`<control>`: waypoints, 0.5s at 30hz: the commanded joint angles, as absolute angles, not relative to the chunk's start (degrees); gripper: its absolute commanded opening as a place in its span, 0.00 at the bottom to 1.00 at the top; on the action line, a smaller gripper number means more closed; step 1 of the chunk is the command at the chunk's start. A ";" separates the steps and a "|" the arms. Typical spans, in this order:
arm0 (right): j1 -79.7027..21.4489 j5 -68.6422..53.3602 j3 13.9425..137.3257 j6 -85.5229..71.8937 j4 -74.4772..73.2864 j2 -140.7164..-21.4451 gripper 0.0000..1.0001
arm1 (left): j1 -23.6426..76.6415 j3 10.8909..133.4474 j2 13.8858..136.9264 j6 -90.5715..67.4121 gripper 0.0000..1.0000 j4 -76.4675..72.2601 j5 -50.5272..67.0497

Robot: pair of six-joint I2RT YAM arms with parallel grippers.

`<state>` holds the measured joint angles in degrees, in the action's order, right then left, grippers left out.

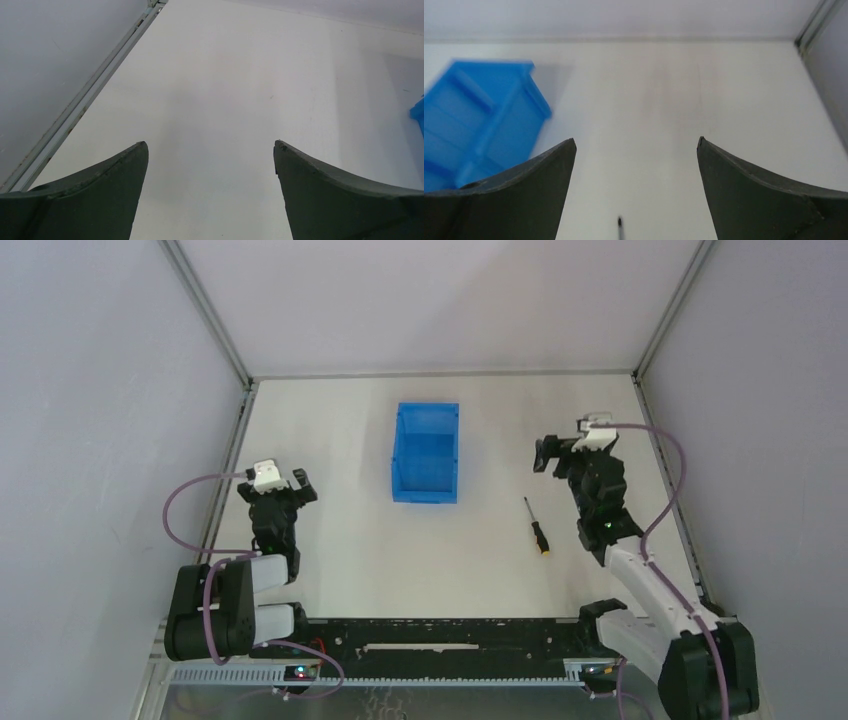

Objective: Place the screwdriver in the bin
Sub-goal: Pick up the screwdriver from the center of the board.

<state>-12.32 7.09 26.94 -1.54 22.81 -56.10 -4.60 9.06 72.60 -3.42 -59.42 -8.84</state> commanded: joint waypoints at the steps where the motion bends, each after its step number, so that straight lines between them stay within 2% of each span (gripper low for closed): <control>1: -13.52 9.29 38.13 -1.84 8.82 -53.38 1.00 | -4.13 10.71 72.15 -2.11 1.00 -61.17 -9.45; 6: -14.18 10.09 52.56 -3.74 -6.89 -54.48 1.00 | -4.13 10.74 72.16 -2.14 1.00 -61.17 -9.45; 15: -15.42 10.91 77.42 -3.84 -24.01 -59.05 1.00 | -4.13 10.71 72.16 -2.14 1.00 -61.15 -9.43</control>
